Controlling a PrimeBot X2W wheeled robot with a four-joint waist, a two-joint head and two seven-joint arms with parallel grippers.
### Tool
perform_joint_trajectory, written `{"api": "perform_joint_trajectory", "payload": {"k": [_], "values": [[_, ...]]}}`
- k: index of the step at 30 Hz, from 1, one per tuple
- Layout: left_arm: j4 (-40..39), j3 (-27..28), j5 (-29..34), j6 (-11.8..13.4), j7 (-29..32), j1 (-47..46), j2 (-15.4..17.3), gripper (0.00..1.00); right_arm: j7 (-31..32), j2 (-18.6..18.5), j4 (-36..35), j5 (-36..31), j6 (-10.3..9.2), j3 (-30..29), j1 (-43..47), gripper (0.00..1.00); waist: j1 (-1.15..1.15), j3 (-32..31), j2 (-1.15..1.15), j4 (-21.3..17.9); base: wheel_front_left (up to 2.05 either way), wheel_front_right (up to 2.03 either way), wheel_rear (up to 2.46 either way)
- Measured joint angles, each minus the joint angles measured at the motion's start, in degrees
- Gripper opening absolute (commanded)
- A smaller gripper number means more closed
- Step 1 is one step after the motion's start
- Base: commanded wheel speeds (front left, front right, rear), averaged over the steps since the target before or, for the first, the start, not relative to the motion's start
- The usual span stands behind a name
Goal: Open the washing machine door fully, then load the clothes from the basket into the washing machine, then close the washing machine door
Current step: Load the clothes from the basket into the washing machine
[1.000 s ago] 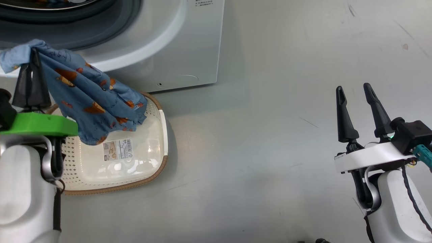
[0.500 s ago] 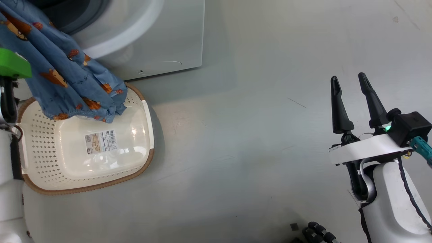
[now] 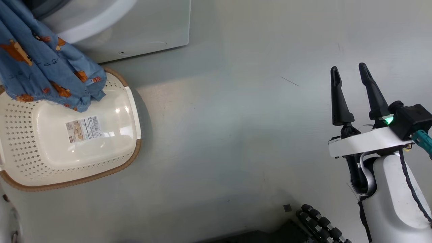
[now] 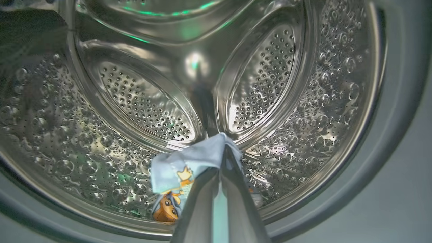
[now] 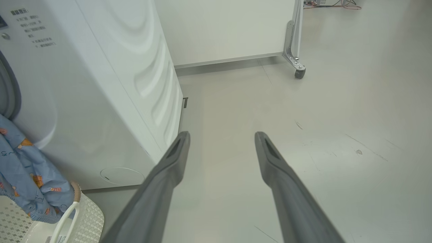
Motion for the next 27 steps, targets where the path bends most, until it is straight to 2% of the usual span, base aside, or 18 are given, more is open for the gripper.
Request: {"api": "perform_joint_trajectory", "payload": {"k": [6, 18, 27], "values": [[2.1, -0.2, -0.5, -0.1, 3.8, -4.9, 1.3, 0.0, 0.0, 0.1, -0.8, 0.0, 0.0, 0.3, -0.8, 1.0, 0.0, 3.6, 0.0, -0.5, 0.0, 0.0, 0.0], [5.8, -1.4, -1.2, 0.0, 10.3, -15.1, 1.3, 0.0, 0.0, 0.3, -1.7, 0.5, 0.0, 1.4, -3.0, 1.0, 0.0, 11.4, 0.0, -0.8, 0.0, 0.0, 0.0], [8.6, -2.8, 1.1, 1.0, 12.0, -22.2, 2.0, 0.0, 0.0, 0.5, -1.8, 0.5, 0.01, 2.1, -4.1, 1.0, 0.0, 16.4, 0.0, -0.3, 0.0, 0.0, 0.0]]}}
